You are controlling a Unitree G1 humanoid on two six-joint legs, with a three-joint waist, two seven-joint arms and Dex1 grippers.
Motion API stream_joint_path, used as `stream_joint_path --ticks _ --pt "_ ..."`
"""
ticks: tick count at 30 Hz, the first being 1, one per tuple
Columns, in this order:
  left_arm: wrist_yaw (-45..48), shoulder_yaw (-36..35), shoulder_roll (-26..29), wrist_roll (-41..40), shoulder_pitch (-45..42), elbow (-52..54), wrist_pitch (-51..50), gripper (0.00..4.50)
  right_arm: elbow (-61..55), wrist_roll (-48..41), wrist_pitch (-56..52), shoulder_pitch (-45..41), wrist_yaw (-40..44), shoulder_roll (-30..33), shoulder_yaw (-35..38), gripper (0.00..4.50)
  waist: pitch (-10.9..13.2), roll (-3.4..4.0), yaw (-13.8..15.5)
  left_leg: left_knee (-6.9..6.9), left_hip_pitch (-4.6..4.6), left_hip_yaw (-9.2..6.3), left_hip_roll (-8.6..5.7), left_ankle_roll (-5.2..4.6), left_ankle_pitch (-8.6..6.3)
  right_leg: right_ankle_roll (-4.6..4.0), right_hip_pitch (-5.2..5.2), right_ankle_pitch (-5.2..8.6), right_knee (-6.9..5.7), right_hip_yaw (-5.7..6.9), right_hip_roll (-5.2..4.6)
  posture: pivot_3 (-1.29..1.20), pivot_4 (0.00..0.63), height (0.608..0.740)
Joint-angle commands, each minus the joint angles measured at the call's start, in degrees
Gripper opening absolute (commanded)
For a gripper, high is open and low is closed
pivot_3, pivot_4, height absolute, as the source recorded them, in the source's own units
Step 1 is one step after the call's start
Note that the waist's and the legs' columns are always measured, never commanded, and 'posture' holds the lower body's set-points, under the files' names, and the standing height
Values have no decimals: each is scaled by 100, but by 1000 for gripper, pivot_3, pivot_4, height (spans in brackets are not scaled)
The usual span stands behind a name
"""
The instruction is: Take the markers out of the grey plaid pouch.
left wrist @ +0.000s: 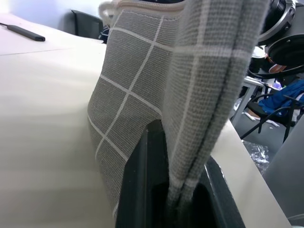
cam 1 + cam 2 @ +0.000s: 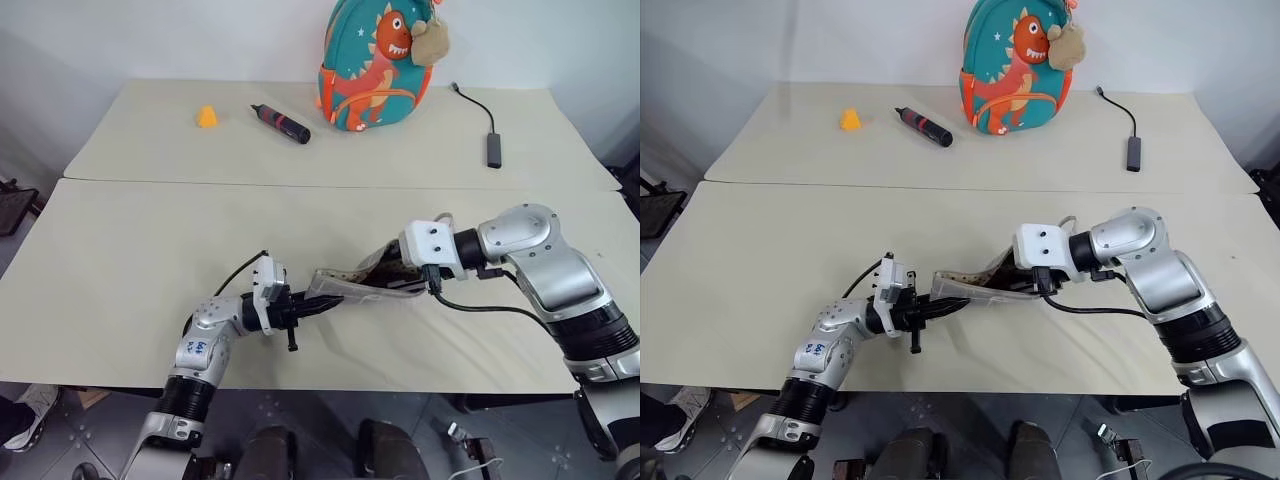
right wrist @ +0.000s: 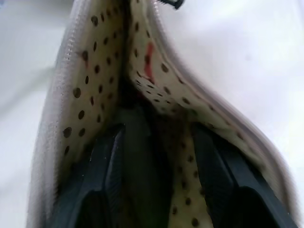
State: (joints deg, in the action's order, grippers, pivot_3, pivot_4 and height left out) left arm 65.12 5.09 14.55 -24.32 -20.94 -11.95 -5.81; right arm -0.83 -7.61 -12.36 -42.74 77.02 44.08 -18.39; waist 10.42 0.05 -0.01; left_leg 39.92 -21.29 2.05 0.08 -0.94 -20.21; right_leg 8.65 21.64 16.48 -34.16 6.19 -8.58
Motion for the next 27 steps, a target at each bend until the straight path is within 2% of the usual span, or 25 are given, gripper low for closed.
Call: stream_joint_path --ticks 1,4,7,14,21,27 --pt "38 -5 -28 -75 18 138 39 0 -44 154 -56 -160 168 -37 -168 2257 0 0 1 0 0 0 0 0 0 0 0 0 0 0 0 0 150 740" --pt "15 -19 -33 -68 26 134 59 0 -14 282 87 -210 252 -60 -275 1698 0 0 6 0 0 0 -1 0 0 0 0 0 1 0 0 0 150 740" --pt "11 -12 -37 -59 27 128 64 0 33 488 267 -218 125 -147 -331 715 0 0 1 -1 -1 0 -2 0 0 0 0 0 2 1 0 0 150 740" --pt "39 1 -51 -53 -27 65 70 0 97 1061 343 -288 99 -294 -665 715 0 0 -5 -1 0 0 -1 0 0 0 0 0 2 1 0 0 150 740" --pt "84 20 -68 -50 -109 -13 71 0 521 1884 434 -552 -178 -760 -1172 715 0 1 -15 -1 1 0 0 1 0 0 0 0 0 1 1 0 150 740" --pt "73 11 -70 -47 -113 -25 90 0 828 2126 502 -582 -88 -919 -1324 715 -1 2 -28 -1 9 0 2 1 0 0 -4 0 -3 -2 2 0 150 740"
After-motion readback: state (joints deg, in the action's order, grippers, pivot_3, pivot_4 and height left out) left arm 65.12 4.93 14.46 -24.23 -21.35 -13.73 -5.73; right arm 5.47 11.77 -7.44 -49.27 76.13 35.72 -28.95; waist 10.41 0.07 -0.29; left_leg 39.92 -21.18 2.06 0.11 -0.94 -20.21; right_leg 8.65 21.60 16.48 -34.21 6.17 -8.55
